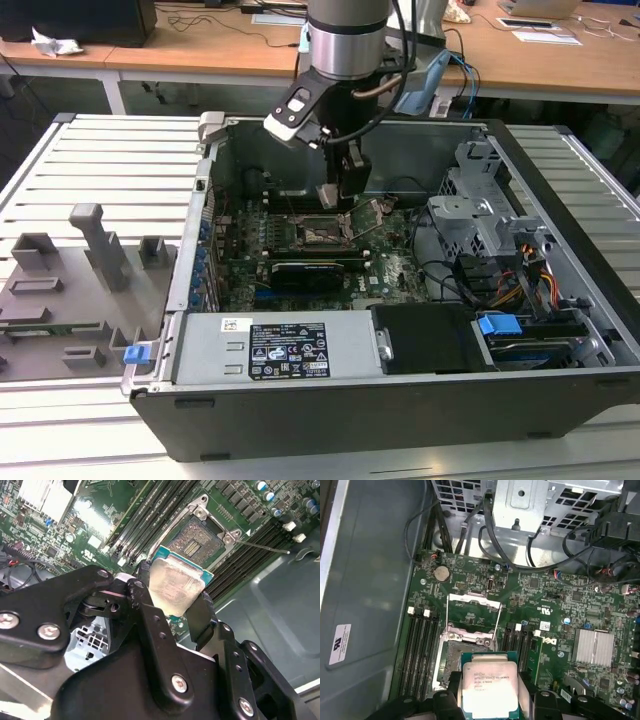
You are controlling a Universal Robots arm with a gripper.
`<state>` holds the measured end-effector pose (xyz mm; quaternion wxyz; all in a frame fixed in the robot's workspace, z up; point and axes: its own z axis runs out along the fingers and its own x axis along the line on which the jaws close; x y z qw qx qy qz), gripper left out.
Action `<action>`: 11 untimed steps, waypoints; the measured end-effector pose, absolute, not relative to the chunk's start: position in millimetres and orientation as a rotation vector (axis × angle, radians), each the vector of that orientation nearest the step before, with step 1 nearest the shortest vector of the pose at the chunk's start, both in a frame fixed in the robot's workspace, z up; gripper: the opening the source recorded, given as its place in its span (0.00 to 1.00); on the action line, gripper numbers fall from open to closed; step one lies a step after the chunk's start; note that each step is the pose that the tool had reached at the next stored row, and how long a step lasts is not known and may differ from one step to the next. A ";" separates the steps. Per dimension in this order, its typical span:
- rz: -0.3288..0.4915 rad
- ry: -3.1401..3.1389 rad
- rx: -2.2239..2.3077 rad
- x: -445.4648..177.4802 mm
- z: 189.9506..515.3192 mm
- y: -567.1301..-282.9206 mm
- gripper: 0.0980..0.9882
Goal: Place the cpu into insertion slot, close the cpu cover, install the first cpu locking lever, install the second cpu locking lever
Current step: 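Place the cpu into insertion slot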
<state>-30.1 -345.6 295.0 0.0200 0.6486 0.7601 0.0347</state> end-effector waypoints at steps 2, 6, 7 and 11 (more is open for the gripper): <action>0.108 2.356 2.014 -30.1 291.5 -345.6 0.49; 0.108 2.353 2.018 -30.1 287.2 -345.6 0.49; 0.108 2.351 2.020 -30.1 285.2 -345.6 0.49; 0.106 2.311 2.064 -30.2 278.4 -345.6 0.49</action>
